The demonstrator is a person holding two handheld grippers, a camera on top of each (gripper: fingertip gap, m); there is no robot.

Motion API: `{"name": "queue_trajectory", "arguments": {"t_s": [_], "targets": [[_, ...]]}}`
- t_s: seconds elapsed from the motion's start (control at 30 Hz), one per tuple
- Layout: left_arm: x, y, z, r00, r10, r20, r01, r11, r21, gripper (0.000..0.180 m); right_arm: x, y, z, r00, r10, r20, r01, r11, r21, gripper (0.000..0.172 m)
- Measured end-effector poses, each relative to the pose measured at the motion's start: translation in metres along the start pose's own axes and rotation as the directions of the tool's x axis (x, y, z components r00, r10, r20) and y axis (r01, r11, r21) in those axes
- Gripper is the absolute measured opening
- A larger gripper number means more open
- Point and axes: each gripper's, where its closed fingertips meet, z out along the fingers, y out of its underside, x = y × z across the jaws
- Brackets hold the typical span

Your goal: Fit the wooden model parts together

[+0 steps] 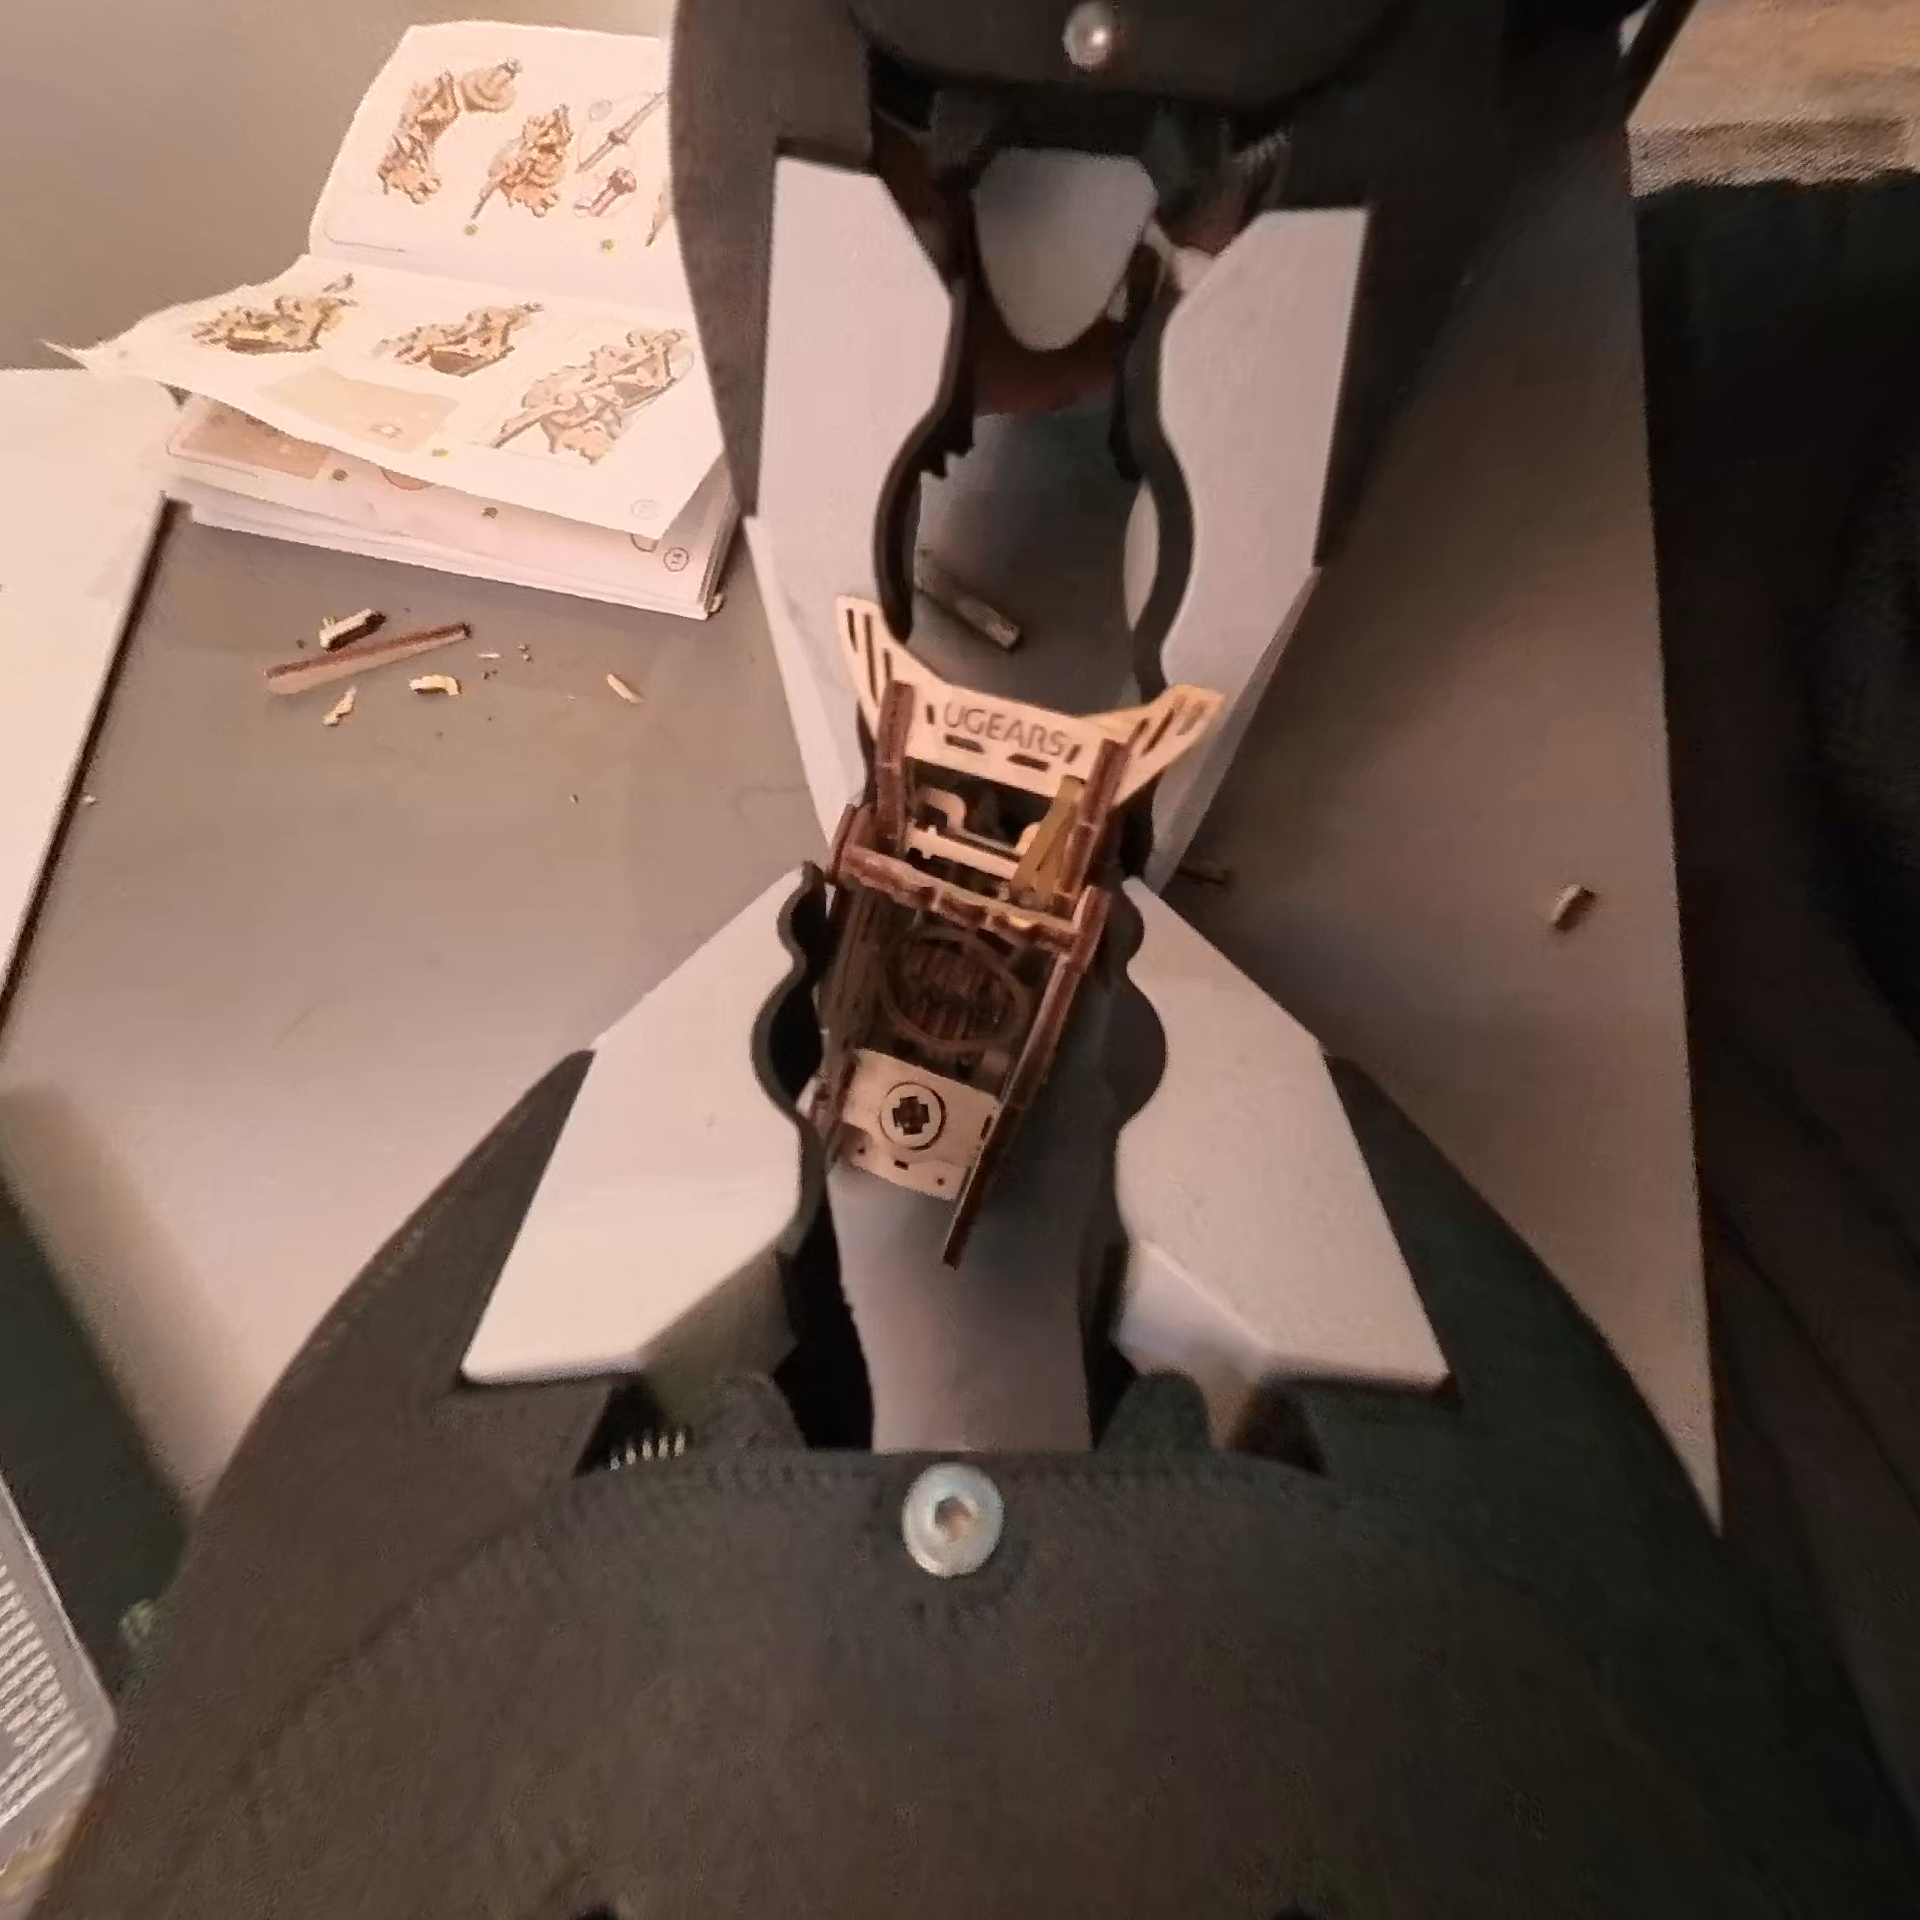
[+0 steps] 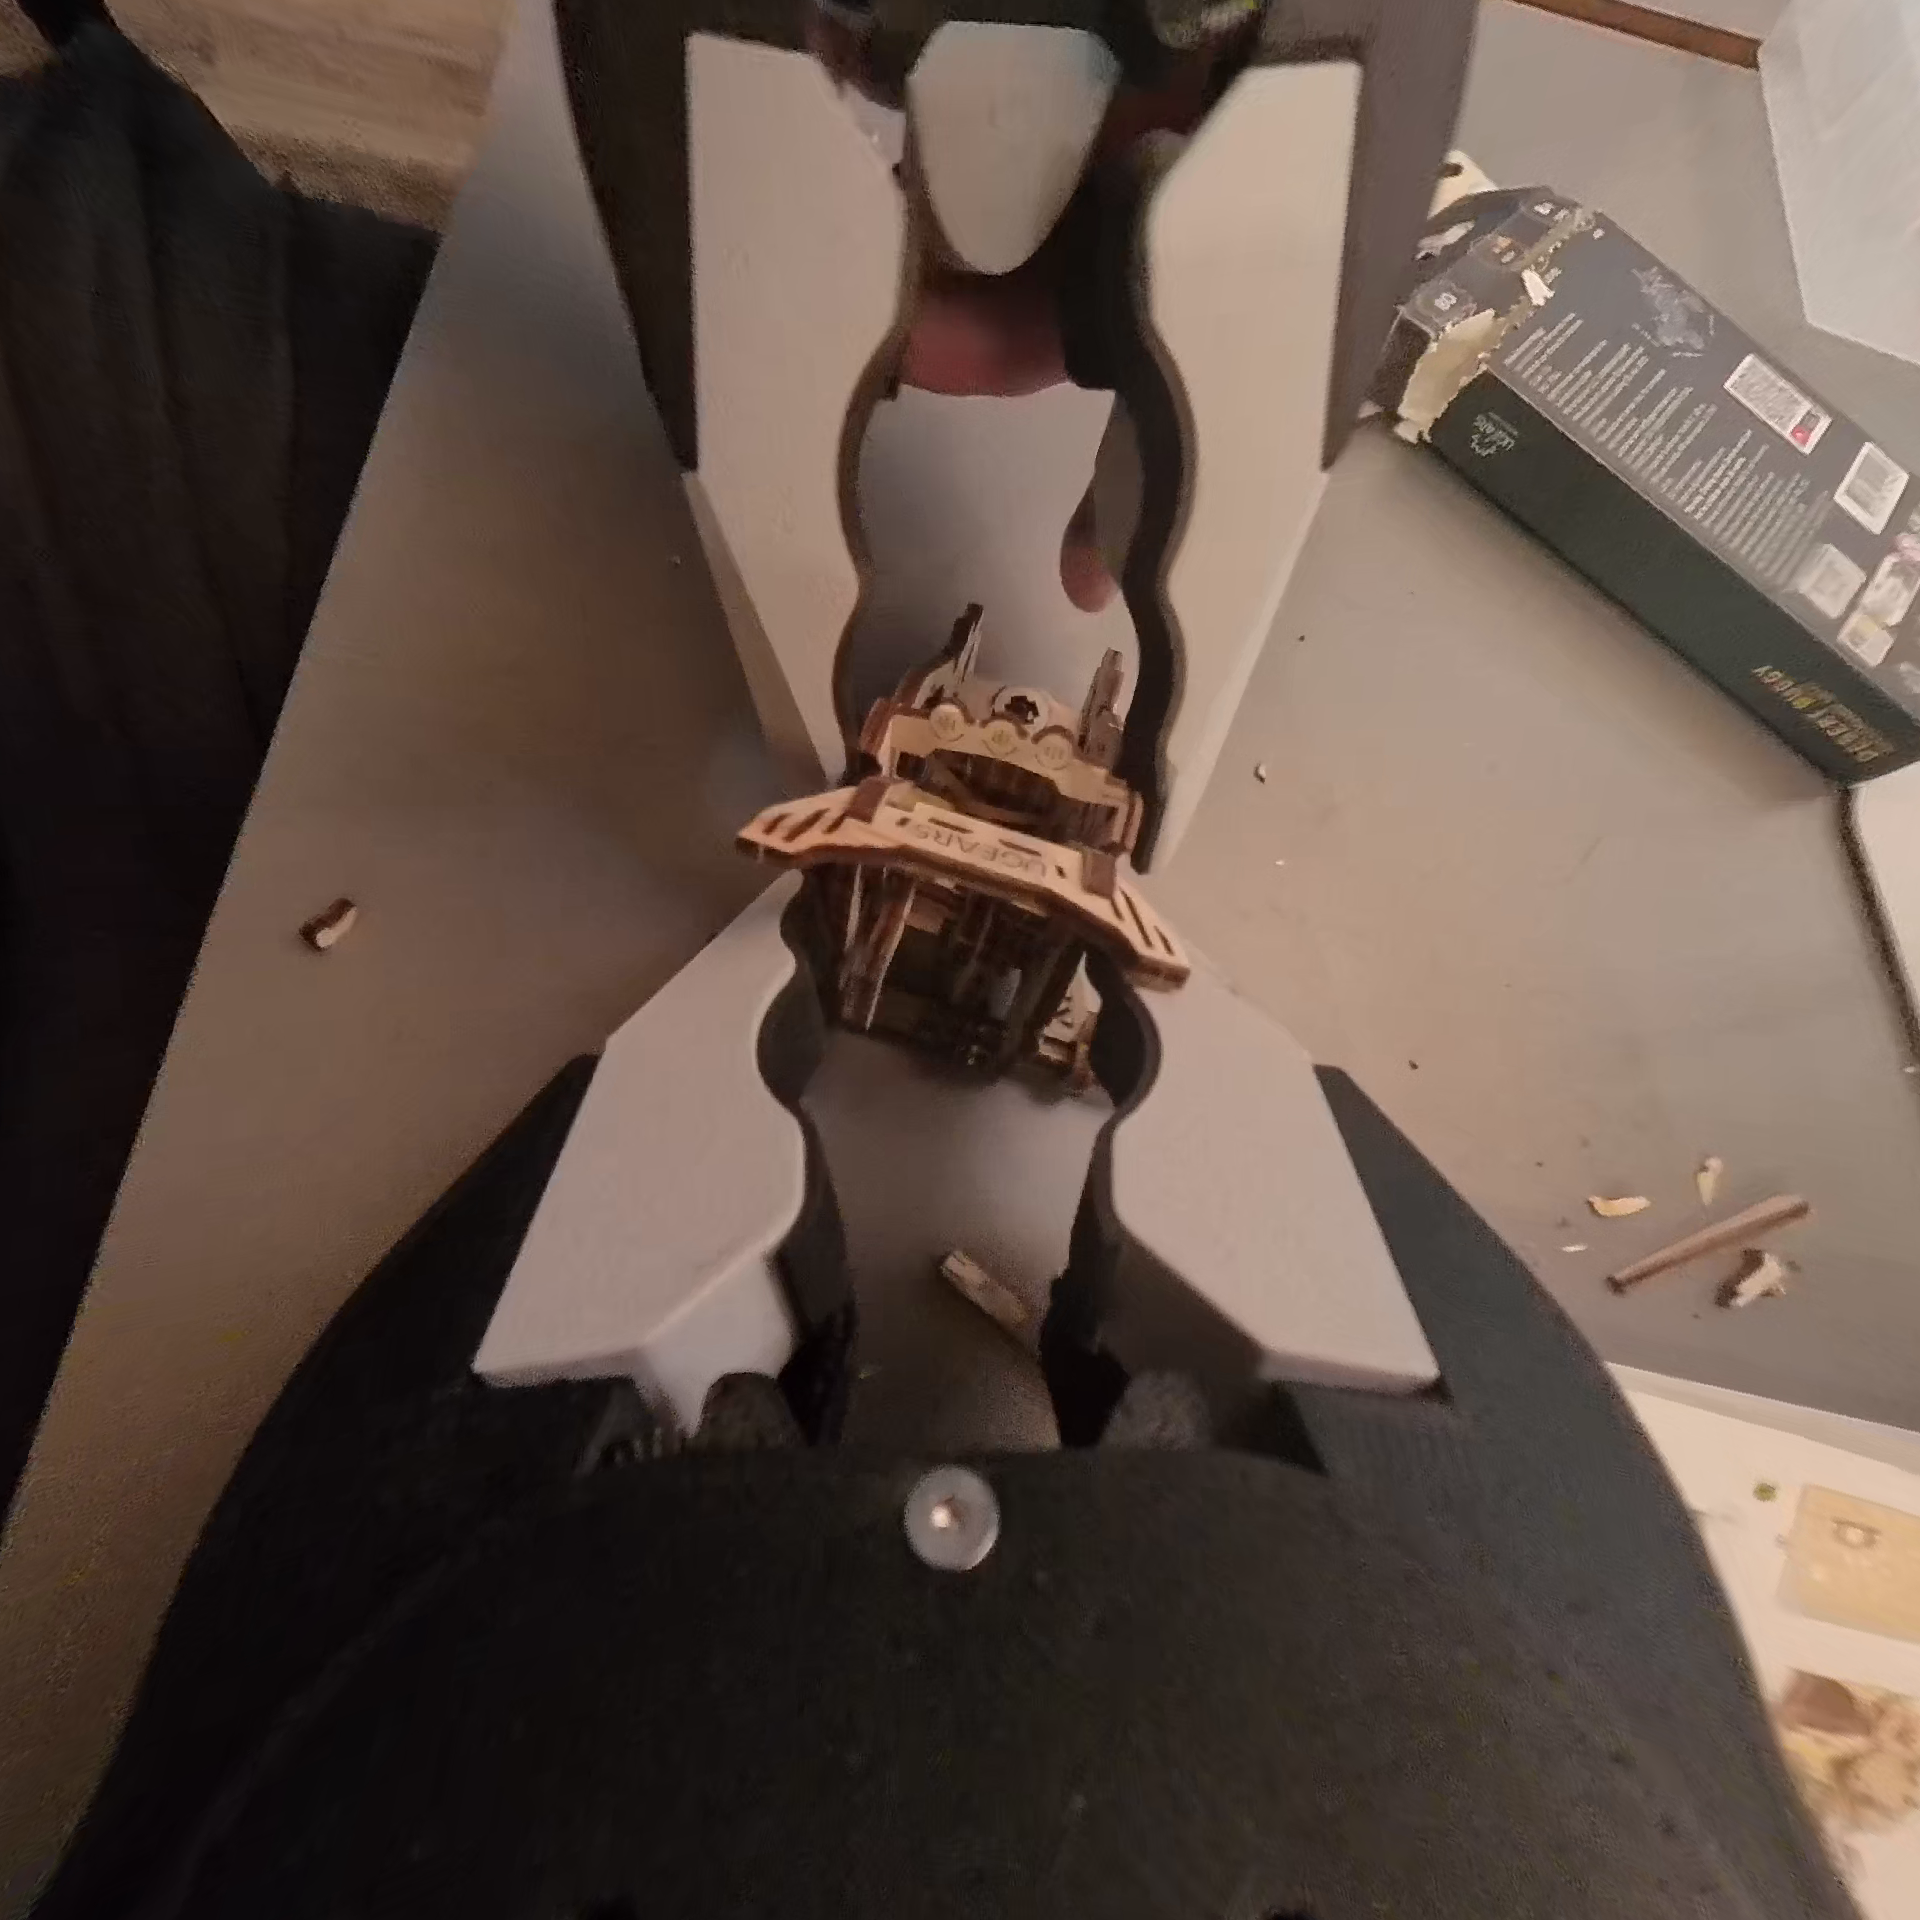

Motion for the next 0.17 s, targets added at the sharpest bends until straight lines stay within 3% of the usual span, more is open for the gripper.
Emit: {"name": "queue_trajectory", "arguments": {"t_s": [0.03,0.17], "targets": [[-0.0001,0.0006,-0.0006,1.0,-0.011,0.008,0.011,1.0,-0.001,0.051,-0.0002,-0.0006,0.0001,1.0,0.018,0.009,-0.019,1.0,0.009,0.048],[0.0029,0.0032,-0.0045,0.998,-0.057,0.027,0.056,0.998,0.025,0.055,-0.0031,-0.0023,-0.0011,1.0,0.004,0.027,-0.004,1.0,0.026,0.049]]}}
